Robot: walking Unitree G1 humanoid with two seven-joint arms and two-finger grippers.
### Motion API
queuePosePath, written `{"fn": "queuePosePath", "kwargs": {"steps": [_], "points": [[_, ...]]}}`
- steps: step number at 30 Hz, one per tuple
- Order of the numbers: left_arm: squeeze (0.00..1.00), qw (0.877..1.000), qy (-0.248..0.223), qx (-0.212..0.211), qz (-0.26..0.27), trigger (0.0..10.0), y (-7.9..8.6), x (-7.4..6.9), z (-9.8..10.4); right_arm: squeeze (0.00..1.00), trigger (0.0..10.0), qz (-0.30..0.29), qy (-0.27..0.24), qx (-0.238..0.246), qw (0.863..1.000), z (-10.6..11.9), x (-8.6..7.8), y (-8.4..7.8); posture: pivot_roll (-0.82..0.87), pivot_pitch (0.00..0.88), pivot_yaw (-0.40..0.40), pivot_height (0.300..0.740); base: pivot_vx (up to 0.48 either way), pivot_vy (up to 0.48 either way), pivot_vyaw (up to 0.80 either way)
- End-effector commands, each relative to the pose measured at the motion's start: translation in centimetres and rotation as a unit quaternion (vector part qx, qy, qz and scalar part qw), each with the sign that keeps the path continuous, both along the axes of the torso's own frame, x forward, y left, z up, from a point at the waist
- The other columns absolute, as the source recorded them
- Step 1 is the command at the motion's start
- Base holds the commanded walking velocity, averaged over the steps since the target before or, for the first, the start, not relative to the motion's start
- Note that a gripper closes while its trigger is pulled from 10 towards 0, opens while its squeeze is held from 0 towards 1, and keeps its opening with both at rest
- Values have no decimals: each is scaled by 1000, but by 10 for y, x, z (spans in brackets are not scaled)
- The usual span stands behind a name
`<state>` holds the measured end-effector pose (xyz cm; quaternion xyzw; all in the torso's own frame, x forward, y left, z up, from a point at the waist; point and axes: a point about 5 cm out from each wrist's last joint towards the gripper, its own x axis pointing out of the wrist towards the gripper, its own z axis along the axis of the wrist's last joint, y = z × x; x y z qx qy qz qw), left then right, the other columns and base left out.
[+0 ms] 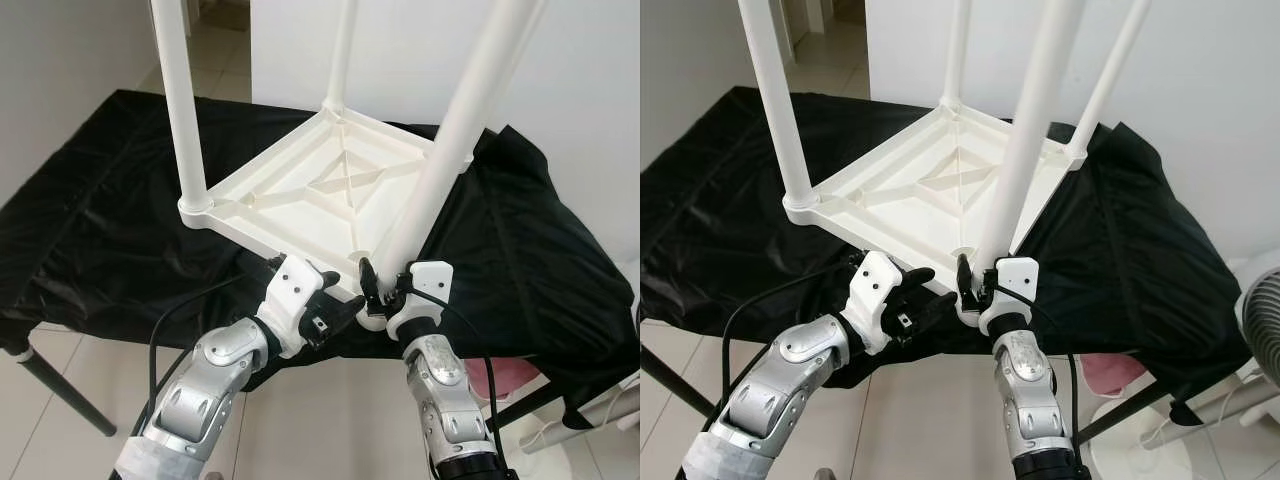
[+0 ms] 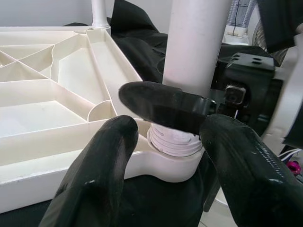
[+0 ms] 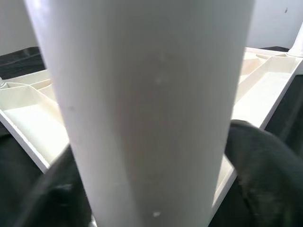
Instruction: Building children table
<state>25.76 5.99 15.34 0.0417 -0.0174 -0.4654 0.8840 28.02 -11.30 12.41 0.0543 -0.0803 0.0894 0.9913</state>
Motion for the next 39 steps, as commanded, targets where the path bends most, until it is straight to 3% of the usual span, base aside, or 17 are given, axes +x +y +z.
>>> {"fn": "queuePosePath", "kwargs": {"steps": [1,9,10,12,13,20,23,28,30,31,36,37,39], "points": [[0,999,-6,1,32,10000,-1,0,1,1000,10000,7,-2,8,1000,1,-2,-2,14,20,-126,740,0,0,0],[0,999,-1,5,51,10000,3,1,0,1000,10000,17,-20,1,1000,8,-2,-19,30,14,-144,740,0,0,0],[0,998,-1,9,61,10000,5,0,-1,808,10000,16,-20,8,1000,9,-2,-22,33,12,-144,740,0,0,0],[0,998,-1,9,61,10000,5,0,-1,808,10000,16,-20,8,1000,9,-2,-22,33,12,-144,740,0,0,0],[0,998,-1,10,68,10000,5,-1,-3,0,10000,17,-22,10,1000,9,-3,-24,46,15,-137,740,0,0,0],[0,997,-4,13,75,10000,9,-4,-2,0,10000,40,-14,-3,999,7,-6,-27,56,19,-141,740,0,0,0],[0,996,-13,19,80,10000,14,-4,-3,0,10000,58,-14,-8,998,7,-7,-39,54,25,-148,740,0,0,0],[0,996,-15,19,81,10000,15,-4,-3,0,10000,67,-17,-7,998,8,-7,-43,54,25,-149,740,0,0,0],[0,997,-13,14,69,10000,14,-5,-4,0,10000,87,-18,-7,996,9,-7,-45,46,33,-154,740,0,0,0],[0,999,0,0,34,10000,11,-11,-3,0,10000,138,-13,-25,990,10,-6,-49,21,32,-132,740,0,0,0],[0,999,0,0,34,10000,11,-11,-3,0,10000,138,-13,-25,990,10,-6,-49,21,32,-132,740,0,0,0],[0,1000,9,-9,10,10000,9,-14,-3,0,10000,173,-8,-36,984,11,-5,-51,18,36,-132,740,0,0,0],[0,1000,9,-9,10,10000,9,-14,-3,0,10000,173,-8,-36,984,11,-5,-51,18,36,-132,740,0,0,0]]}}
